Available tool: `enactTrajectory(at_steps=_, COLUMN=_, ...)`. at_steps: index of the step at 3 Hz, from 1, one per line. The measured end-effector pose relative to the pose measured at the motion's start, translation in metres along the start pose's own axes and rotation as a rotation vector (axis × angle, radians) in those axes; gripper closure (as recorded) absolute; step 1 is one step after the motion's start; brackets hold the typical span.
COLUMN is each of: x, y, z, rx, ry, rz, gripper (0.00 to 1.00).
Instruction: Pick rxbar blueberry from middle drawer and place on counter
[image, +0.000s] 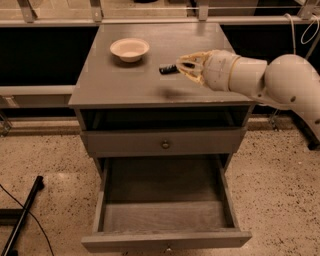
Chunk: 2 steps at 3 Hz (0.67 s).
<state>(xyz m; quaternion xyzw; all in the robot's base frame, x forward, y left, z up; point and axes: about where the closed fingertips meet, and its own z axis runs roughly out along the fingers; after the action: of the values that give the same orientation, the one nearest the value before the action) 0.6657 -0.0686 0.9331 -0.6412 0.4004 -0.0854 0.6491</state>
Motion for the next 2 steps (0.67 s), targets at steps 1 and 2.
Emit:
enactTrajectory(at_steps=1, x=0.0116, y=-0.0125, z=0.021, rx=0.012, ry=0.003, rz=0.008, gripper=0.35)
enactTrajectory(at_steps=2, x=0.0111, y=-0.0146, z=0.0242, rx=0.013, ry=0.0, rz=0.008, gripper=0.12)
